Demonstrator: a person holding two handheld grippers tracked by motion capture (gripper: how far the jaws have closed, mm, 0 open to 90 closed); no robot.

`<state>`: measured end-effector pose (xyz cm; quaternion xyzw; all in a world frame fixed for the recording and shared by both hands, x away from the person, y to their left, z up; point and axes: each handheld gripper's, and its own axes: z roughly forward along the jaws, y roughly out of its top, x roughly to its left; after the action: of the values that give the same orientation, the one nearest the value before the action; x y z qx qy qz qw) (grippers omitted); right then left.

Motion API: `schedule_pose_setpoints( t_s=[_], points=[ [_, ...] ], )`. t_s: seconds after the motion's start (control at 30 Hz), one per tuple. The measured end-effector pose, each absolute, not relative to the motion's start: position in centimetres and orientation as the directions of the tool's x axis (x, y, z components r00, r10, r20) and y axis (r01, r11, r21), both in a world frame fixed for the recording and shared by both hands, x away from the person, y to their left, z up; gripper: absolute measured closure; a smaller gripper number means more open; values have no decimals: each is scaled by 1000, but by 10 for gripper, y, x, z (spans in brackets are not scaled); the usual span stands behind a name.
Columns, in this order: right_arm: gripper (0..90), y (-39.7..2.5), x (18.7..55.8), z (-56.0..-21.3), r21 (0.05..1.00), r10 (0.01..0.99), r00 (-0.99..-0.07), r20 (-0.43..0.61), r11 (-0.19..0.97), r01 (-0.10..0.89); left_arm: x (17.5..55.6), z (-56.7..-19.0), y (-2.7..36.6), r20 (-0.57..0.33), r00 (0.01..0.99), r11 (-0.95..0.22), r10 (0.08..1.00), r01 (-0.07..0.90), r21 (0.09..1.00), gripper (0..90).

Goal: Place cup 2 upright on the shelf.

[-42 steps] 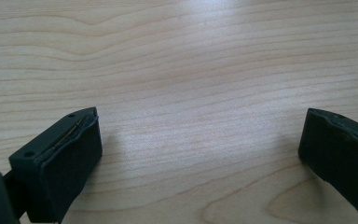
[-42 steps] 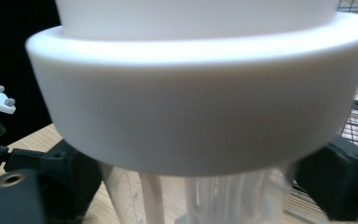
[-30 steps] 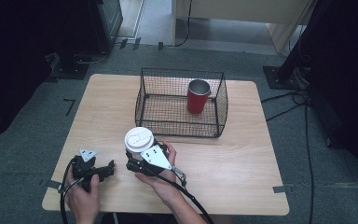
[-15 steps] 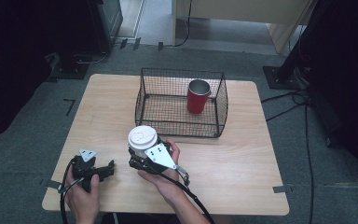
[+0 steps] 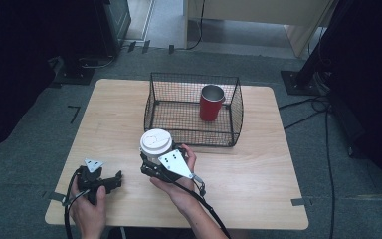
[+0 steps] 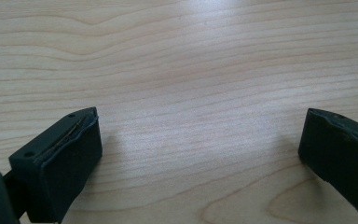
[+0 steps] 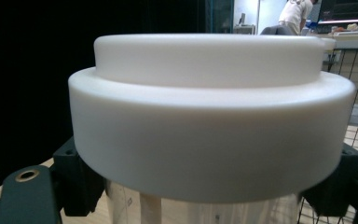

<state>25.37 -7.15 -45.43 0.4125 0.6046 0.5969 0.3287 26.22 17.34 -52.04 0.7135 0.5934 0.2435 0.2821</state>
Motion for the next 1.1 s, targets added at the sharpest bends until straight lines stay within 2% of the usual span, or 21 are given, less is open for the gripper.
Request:
schedule_pose_setpoints(
  t_s=[1.1],
  points=[
    [161,-83,265,-414,997,912,-407,61,-74,-15,262,-520,173,12,176,-136,984,709,692,0]
  ],
)
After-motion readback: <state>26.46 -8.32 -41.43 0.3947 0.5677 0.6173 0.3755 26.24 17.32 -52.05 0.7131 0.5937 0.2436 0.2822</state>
